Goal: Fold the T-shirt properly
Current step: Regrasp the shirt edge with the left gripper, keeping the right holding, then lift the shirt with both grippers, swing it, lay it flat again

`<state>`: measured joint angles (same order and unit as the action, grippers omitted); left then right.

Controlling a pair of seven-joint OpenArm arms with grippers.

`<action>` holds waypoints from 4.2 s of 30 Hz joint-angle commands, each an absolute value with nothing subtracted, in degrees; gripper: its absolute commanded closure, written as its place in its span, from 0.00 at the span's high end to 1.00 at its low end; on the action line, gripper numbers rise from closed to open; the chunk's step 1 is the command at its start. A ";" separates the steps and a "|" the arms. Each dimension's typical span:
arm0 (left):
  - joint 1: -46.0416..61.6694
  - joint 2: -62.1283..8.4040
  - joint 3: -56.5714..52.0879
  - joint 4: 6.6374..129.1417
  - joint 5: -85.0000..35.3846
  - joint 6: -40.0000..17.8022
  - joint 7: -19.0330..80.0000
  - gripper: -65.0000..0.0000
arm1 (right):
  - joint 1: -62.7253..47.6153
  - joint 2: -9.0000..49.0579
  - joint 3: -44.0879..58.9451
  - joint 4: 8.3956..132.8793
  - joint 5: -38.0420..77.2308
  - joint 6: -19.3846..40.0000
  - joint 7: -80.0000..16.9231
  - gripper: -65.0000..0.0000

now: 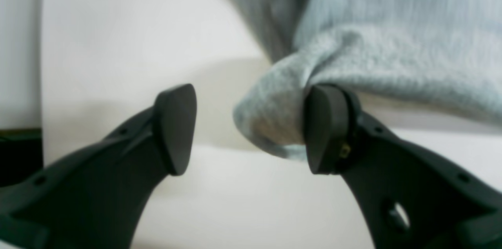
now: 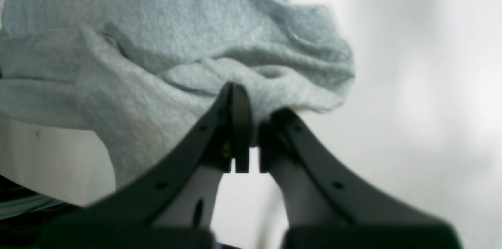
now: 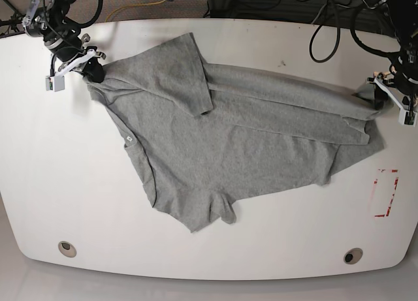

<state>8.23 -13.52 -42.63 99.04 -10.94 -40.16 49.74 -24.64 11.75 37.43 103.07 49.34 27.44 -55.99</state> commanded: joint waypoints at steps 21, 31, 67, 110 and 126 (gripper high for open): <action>0.04 -22.81 -43.03 95.69 -39.69 -40.00 68.53 0.60 | -23.25 10.51 37.67 104.04 50.07 27.74 -55.08 0.00; -8.31 -19.56 -36.09 82.33 -20.00 -40.00 58.07 0.60 | -22.64 10.59 37.67 104.04 50.07 27.74 -55.08 0.00; -11.74 -18.68 -30.99 70.29 -11.30 -40.00 44.44 0.00 | -20.88 10.59 37.76 102.02 50.07 27.65 -55.16 0.00; -42.51 -16.48 -23.25 100.44 -11.12 -37.14 65.19 0.00 | 42.07 32.22 10.59 80.13 38.55 28.09 -55.60 0.00; -63.78 -18.59 -22.99 99.21 -11.21 -36.70 65.36 0.00 | 71.08 37.14 -2.68 76.44 38.55 28.18 -58.68 0.00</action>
<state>-59.88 -17.67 -23.27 98.41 -10.41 -36.88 67.51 67.37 35.81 -3.20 75.70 39.00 28.51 -59.51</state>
